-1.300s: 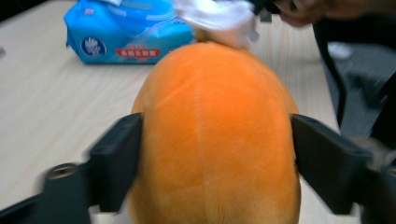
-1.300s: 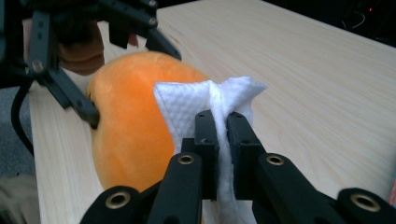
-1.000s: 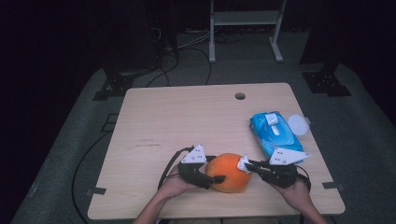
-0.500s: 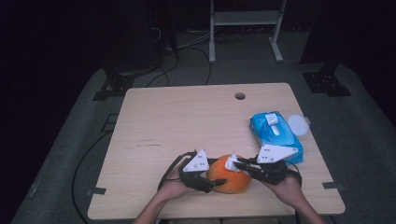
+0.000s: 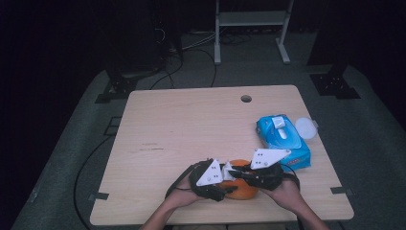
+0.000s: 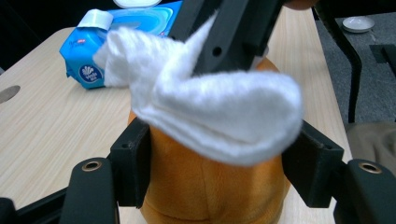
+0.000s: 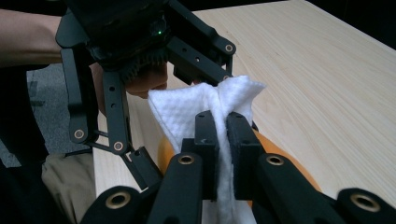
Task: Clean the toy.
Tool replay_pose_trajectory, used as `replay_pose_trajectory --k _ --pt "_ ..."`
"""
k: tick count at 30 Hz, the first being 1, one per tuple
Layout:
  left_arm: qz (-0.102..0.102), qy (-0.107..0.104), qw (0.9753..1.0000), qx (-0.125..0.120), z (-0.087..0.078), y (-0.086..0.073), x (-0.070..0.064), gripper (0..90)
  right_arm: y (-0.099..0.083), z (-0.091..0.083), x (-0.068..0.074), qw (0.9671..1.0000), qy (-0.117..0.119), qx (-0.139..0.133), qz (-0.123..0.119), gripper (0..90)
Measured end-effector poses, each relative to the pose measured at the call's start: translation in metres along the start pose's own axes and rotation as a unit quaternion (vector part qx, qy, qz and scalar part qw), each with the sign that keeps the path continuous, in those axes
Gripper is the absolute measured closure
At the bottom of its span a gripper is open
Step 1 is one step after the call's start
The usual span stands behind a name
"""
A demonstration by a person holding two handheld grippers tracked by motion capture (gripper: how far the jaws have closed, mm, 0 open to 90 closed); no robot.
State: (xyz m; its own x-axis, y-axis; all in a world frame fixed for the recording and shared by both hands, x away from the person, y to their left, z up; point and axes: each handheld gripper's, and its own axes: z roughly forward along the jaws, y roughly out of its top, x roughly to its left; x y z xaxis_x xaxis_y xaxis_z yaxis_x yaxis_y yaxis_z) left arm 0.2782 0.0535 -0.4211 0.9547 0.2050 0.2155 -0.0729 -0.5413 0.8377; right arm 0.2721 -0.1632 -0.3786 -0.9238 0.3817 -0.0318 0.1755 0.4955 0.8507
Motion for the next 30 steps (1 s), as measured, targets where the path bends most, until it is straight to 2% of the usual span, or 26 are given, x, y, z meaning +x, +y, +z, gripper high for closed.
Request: replay_pose_trajectory --k 4,8,10,12,16,17,19,20,21,23,24,26,27,28,29,30 --pt "0.002 -0.005 1.0000 0.004 -0.001 -0.004 0.001 33.6 -0.005 -0.006 -0.008 0.9999 -0.006 -0.002 0.015 83.3" --pt "-0.011 -0.011 0.9999 0.004 -0.004 -0.011 0.004 33.5 -0.017 -0.022 -0.018 0.9989 -0.030 -0.002 0.035 83.3" --pt "-0.020 -0.013 0.9997 0.003 -0.006 -0.015 0.006 33.4 -0.024 -0.029 -0.022 0.9983 -0.034 -0.002 0.047 83.3" --pt "-0.032 -0.017 0.9993 0.007 -0.008 -0.019 0.009 32.3 -0.032 -0.035 -0.026 0.9974 -0.050 0.008 0.052 83.4" --pt "-0.057 -0.027 0.9980 0.007 -0.007 -0.021 0.013 25.1 -0.055 -0.041 -0.031 0.9950 -0.042 0.008 0.090 83.4" --pt "-0.066 -0.032 0.9973 0.007 -0.007 -0.020 0.014 21.0 -0.057 -0.041 -0.031 0.9948 -0.038 0.003 0.095 83.4" --pt "-0.101 -0.046 0.9938 0.010 -0.007 -0.018 0.018 13.9 -0.059 -0.039 -0.027 0.9950 -0.039 0.000 0.092 83.4" --pt "-0.127 -0.058 0.9902 0.008 -0.008 -0.016 0.020 11.0 -0.059 -0.038 -0.026 0.9953 -0.038 0.000 0.090 83.3" --pt "-0.140 -0.060 0.9883 0.009 -0.008 -0.014 0.021 8.6 -0.058 -0.036 -0.024 0.9955 -0.036 0.000 0.088 83.3" --pt "-0.147 -0.054 0.9874 0.023 -0.005 -0.012 0.020 8.5 -0.056 -0.034 -0.020 0.9962 -0.029 -0.001 0.083 83.3" --pt "-0.144 -0.051 0.9877 0.032 -0.004 -0.011 0.019 8.9 -0.054 -0.032 -0.016 0.9966 -0.026 -0.002 0.078 83.4" --pt "-0.134 -0.036 0.9899 0.032 -0.004 -0.011 0.018 17.9 -0.052 -0.031 -0.013 0.9971 -0.027 -0.001 0.071 83.3" --pt "-0.133 -0.033 0.9903 0.023 -0.005 -0.012 0.019 24.6 -0.051 -0.031 -0.011 0.9972 -0.027 -0.003 0.070 83.3" --pt "-0.124 -0.027 0.9918 0.016 -0.006 -0.011 0.019 30.1 -0.049 -0.031 -0.011 0.9973 -0.027 -0.005 0.069 83.3" --pt "-0.119 -0.021 0.9927 0.007 -0.007 -0.010 0.019 34.4 -0.047 -0.031 -0.011 0.9973 -0.028 -0.007 0.067 83.3" --pt "-0.106 -0.016 0.9943 -0.003 -0.007 -0.008 0.019 36.2 -0.045 -0.031 -0.011 0.9973 -0.029 -0.010 0.067 83.3"
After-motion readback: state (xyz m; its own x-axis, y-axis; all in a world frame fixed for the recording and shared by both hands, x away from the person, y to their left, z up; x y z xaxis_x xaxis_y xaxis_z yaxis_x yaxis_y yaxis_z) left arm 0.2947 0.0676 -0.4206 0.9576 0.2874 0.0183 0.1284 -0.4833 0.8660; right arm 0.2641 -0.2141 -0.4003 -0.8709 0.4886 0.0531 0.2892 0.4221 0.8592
